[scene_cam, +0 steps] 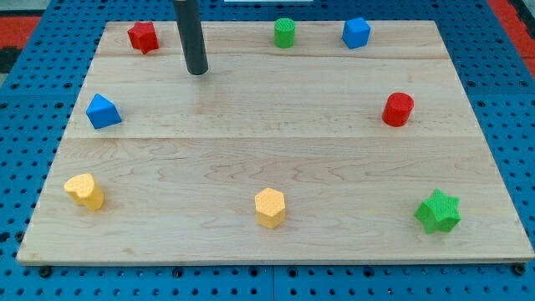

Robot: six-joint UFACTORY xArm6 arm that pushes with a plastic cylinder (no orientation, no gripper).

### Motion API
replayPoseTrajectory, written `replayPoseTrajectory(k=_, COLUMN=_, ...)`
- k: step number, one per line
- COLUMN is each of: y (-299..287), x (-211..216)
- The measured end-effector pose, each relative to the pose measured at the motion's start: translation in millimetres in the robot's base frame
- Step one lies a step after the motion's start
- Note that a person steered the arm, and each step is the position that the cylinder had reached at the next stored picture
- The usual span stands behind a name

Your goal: Push the red star towards the green circle

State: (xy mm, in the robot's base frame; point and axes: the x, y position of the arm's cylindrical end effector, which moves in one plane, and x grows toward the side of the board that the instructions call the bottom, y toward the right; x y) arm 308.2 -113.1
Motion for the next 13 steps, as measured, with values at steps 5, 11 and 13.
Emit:
replayPoseTrajectory(k=5, y=-152.9, x=-48.3)
replayPoseTrajectory(k=11, y=-38.3, x=-65.3)
replayPoseTrajectory(k=13, y=-35.9, x=-116.7)
